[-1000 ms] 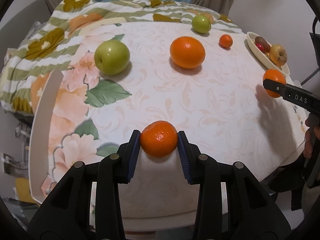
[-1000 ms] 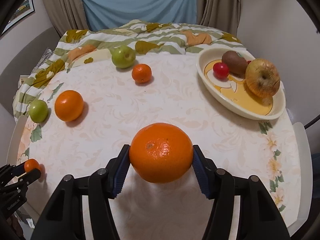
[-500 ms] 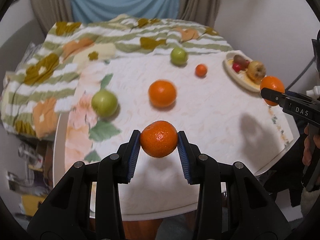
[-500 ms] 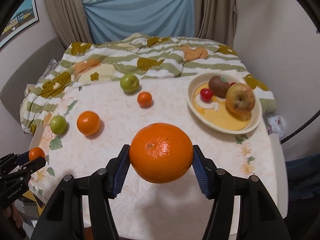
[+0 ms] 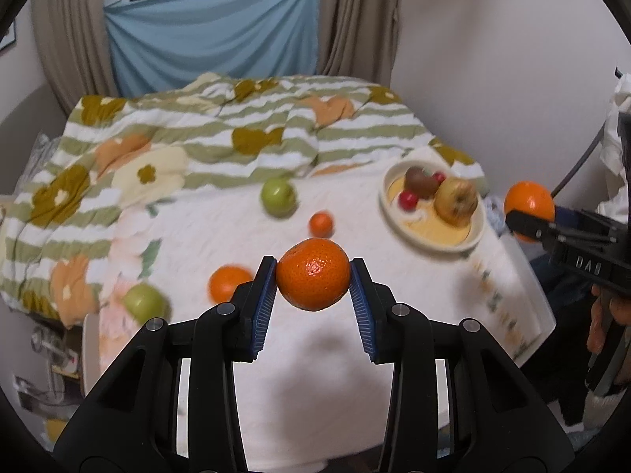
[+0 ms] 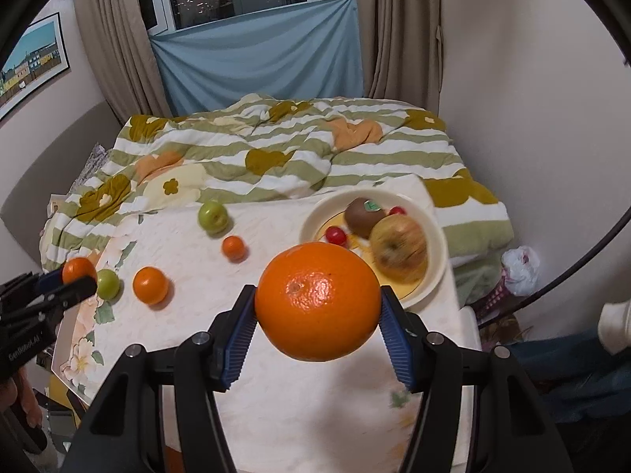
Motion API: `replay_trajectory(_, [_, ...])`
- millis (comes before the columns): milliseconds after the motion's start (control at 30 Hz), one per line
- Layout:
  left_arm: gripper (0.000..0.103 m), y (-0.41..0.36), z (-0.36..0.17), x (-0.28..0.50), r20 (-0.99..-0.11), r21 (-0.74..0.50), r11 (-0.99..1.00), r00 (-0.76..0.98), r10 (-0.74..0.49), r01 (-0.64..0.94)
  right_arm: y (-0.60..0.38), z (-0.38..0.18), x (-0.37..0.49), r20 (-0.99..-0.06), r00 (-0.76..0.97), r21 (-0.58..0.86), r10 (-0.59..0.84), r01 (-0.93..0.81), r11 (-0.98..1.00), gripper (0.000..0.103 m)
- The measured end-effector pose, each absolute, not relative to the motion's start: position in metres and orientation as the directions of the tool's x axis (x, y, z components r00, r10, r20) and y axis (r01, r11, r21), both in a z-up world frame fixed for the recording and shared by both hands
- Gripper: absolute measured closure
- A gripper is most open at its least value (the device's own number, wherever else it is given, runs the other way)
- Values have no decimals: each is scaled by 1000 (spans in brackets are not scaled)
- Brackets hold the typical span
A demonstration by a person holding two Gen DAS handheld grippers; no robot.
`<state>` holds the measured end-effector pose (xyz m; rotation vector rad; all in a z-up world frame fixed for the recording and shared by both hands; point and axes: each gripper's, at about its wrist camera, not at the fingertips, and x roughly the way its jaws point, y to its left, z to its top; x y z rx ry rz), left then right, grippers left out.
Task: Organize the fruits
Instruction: 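Carry the mandarin onto the duck plate and open the left tool while the right tool carries the orange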
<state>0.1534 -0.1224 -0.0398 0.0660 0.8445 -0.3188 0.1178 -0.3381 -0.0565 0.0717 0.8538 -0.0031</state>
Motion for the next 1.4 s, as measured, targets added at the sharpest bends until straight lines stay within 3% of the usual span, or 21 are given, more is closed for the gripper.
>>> replay_trajectory(367, [59,-215,-42,204,-749,-105,935,592,-298,339,-401,-60,151,-763,645,56,47,-7,998,47])
replay_trajectory(633, [59,-258,-59,253,-785,-99,895,519,-340,436,-429,-76,170,-786,618,80,28,56,995,47])
replay_trajectory(1400, [59,-315,-139,351,-868,-131,758,295,-398,639,-418,-130,186,-843,537,164,23,216,963,47])
